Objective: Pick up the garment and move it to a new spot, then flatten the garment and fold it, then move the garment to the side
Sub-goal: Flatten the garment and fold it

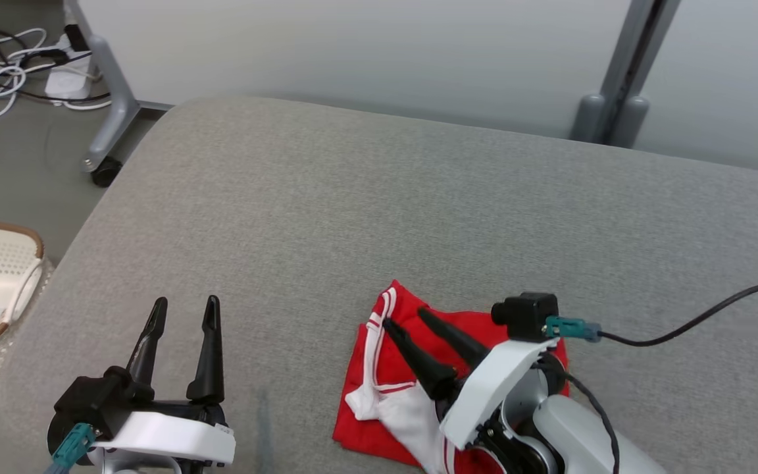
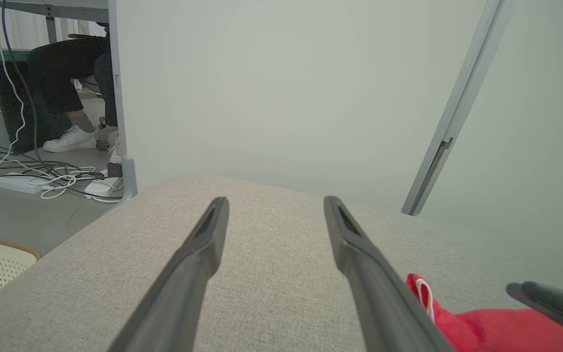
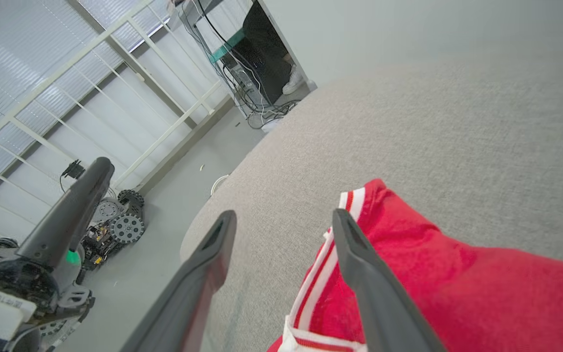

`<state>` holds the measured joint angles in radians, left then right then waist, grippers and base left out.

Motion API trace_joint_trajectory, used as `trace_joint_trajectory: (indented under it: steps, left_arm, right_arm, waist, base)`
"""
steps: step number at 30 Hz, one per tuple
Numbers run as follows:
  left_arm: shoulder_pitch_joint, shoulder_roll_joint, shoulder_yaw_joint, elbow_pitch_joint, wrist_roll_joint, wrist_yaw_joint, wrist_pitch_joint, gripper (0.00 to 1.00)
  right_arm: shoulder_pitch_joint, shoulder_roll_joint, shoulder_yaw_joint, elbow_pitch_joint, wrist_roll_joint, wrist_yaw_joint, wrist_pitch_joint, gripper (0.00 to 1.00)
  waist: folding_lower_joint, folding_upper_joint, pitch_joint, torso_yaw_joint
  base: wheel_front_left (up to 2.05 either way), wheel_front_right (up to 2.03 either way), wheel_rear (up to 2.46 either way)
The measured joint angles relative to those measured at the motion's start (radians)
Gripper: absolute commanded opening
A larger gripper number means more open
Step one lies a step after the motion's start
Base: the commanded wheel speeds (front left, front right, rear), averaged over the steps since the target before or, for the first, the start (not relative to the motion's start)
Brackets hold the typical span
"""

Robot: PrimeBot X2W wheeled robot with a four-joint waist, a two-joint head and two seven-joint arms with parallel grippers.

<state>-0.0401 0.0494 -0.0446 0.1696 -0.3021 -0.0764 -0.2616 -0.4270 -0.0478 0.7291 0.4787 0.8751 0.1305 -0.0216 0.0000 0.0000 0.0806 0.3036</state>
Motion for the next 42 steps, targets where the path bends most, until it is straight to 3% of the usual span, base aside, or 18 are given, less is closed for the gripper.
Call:
trace_joint_trajectory:
  steps: [5,10,14,18,24,25,26,27,28,34,42]
  left_arm:
    - [0.002,0.000,0.007,-0.007,0.002,0.001,0.000,1.00]
    - [0.016,0.000,0.013,-0.018,0.002,0.007,0.000,1.00]
    - [0.018,0.000,0.012,-0.026,0.002,0.009,0.000,1.00]
    - [0.022,0.000,0.013,-0.027,0.002,0.008,0.000,1.00]
    - [0.023,0.000,0.013,-0.023,0.004,0.007,0.000,1.00]
    - [0.023,0.000,0.012,-0.023,0.006,0.007,0.000,1.00]
    - [0.023,-0.001,0.011,-0.023,0.008,0.007,0.000,1.00]
    - [0.023,0.000,0.011,-0.022,0.008,0.007,0.000,1.00]
    - [0.024,0.000,0.011,-0.022,0.009,0.007,0.000,1.00]
    - [0.026,-0.001,0.003,-0.020,0.009,0.006,0.000,1.00]
    - [0.028,0.000,-0.001,-0.019,0.003,0.007,0.000,1.00]
  right_arm:
    - [-0.019,-0.029,-0.039,-0.083,0.002,0.000,-0.081,1.00]
    - [0.015,-0.140,-0.218,-0.191,-0.027,0.000,-0.144,1.00]
    - [0.097,-0.174,-0.337,-0.215,-0.061,0.000,-0.132,1.00]
    - [0.172,-0.173,-0.405,-0.221,-0.111,0.000,-0.094,1.00]
    - [0.218,-0.122,-0.443,-0.210,-0.179,0.000,0.001,0.99]
    - [0.222,-0.114,-0.449,-0.203,-0.189,0.000,0.028,0.49]
    - [0.227,-0.108,-0.451,-0.193,-0.200,0.000,0.063,0.49]
    - [0.234,-0.104,-0.447,-0.181,-0.214,0.000,0.096,0.11]
    - [0.239,-0.095,-0.445,-0.173,-0.220,0.000,0.124,0.00]
    - [0.255,-0.055,-0.399,-0.145,-0.238,0.000,0.281,0.00]
    - [0.278,-0.030,-0.339,-0.127,-0.223,0.000,0.362,0.00]
  waist:
    - [0.0000,0.0000,-0.008,-0.044]
    - [0.0000,0.0000,-0.024,-0.100]
    - [0.0000,0.0000,-0.030,-0.118]
    - [0.0000,0.0000,-0.033,-0.121]
    - [0.0000,0.0000,-0.041,-0.115]
    - [0.0000,0.0000,-0.042,-0.112]
    - [0.0000,0.0000,-0.044,-0.109]
    - [0.0000,0.0000,-0.045,-0.105]
    - [0.0001,0.0000,-0.047,-0.101]
    - [0.0000,0.0000,-0.053,-0.064]
    - [0.0000,0.0000,-0.056,-0.009]
  base:
    - [0.00,0.00,0.00]
    - [0.00,0.00,0.00]
    - [0.00,0.00,0.00]
    - [0.00,0.00,0.00]
    - [0.00,0.00,0.00]
    - [0.00,0.00,0.00]
    - [0.00,0.00,0.00]
    - [0.00,0.00,0.00]
    - [0.00,0.00,0.00]
    - [0.00,0.00,0.00]
    - [0.00,0.00,0.00]
